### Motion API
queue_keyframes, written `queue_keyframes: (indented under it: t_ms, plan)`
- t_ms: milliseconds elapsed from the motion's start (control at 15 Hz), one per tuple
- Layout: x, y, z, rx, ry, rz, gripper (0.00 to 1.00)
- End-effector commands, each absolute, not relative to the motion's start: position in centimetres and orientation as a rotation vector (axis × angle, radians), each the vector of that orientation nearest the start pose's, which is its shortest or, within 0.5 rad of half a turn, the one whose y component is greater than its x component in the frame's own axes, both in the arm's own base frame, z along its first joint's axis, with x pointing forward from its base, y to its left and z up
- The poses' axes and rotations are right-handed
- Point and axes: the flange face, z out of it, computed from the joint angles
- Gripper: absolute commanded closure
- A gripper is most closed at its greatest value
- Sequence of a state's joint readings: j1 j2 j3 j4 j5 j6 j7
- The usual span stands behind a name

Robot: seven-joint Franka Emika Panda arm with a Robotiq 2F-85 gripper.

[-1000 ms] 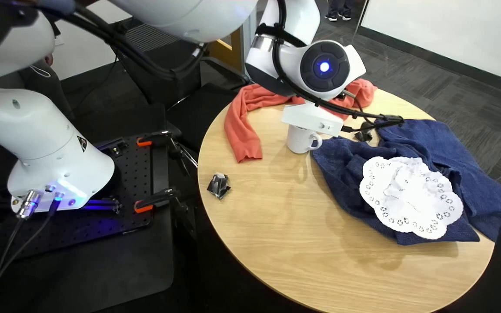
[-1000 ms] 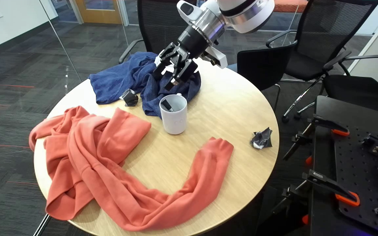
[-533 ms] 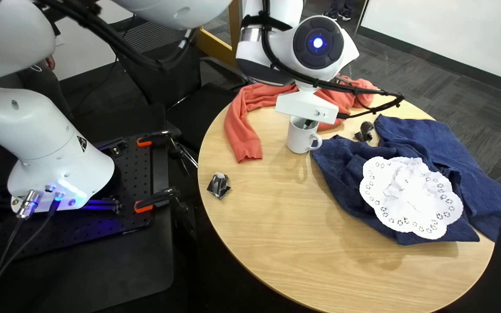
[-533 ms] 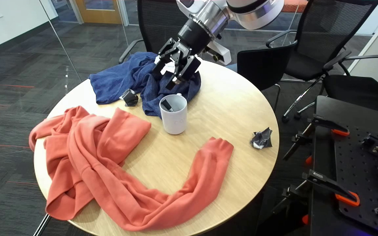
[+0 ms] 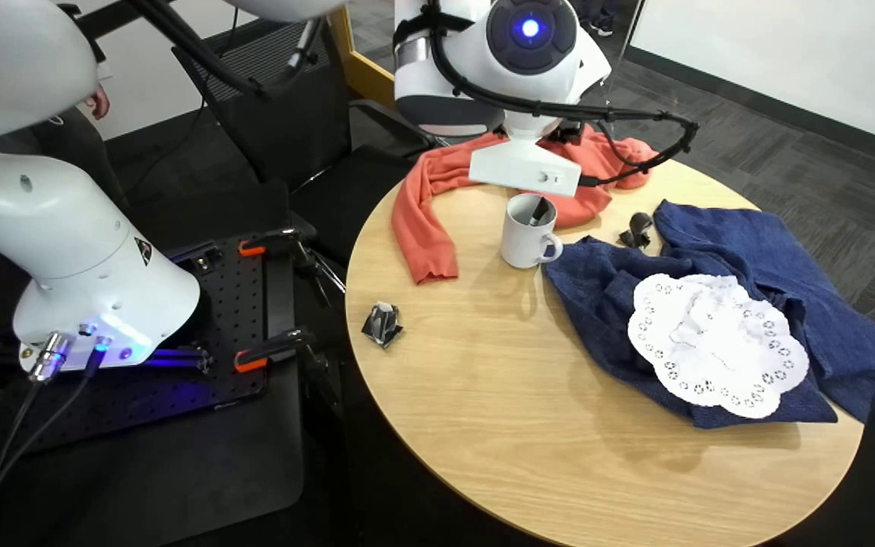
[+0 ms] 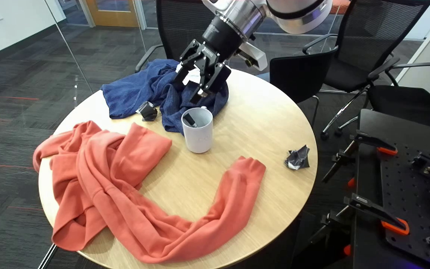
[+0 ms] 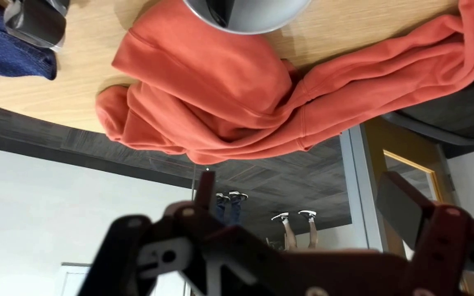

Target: Put the marker in the mug

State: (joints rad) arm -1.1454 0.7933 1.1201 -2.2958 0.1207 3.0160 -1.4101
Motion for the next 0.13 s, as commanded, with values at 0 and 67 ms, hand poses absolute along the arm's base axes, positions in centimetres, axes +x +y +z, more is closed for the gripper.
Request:
queue_keyframes:
  t_ms: [0, 67]
  plan:
    - [55.85, -1.77, 22.34, -2.328, -1.277, -0.959, 0.00]
    - [55.80, -1.74, 22.35, -2.329, -1.281, -0.957, 0.00]
